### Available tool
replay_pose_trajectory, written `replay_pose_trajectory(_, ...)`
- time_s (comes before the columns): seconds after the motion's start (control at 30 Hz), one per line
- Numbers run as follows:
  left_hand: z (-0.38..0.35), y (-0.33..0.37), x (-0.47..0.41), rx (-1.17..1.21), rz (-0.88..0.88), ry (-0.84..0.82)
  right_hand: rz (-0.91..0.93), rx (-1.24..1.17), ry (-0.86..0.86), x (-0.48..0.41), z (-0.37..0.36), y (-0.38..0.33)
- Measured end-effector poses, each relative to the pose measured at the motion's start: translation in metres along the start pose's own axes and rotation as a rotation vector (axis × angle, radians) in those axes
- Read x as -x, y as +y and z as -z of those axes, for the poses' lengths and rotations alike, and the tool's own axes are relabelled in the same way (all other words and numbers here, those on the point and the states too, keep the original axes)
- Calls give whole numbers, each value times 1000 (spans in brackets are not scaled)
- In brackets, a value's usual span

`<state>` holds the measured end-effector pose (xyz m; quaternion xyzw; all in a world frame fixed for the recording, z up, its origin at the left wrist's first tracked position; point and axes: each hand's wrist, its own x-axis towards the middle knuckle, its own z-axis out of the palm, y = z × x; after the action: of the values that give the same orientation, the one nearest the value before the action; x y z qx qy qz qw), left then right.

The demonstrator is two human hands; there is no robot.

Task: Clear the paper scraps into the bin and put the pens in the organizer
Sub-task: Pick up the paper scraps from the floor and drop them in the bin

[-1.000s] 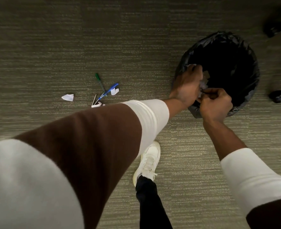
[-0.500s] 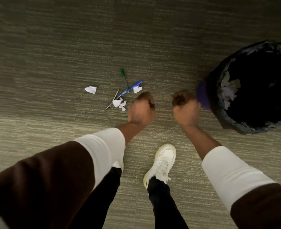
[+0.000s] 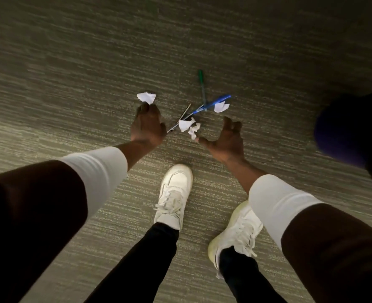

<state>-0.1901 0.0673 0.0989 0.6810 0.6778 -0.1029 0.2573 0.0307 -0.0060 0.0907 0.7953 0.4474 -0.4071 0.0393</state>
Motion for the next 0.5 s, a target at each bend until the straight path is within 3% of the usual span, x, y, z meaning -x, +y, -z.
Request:
replay_pose_trajectory(0.17, -22, -28, -41, -54, 1, 57, -36, -158, 80, -27, -51, -27)
replay_pose_trajectory(0.37, -48, -52, -64, -15, -59, 61, -82, -209, 234, -53, -87, -49)
replay_pose_trajectory(0.5, -57, -58, -67, -46, -139, 75, -133, -152, 227, -65, -92, -48)
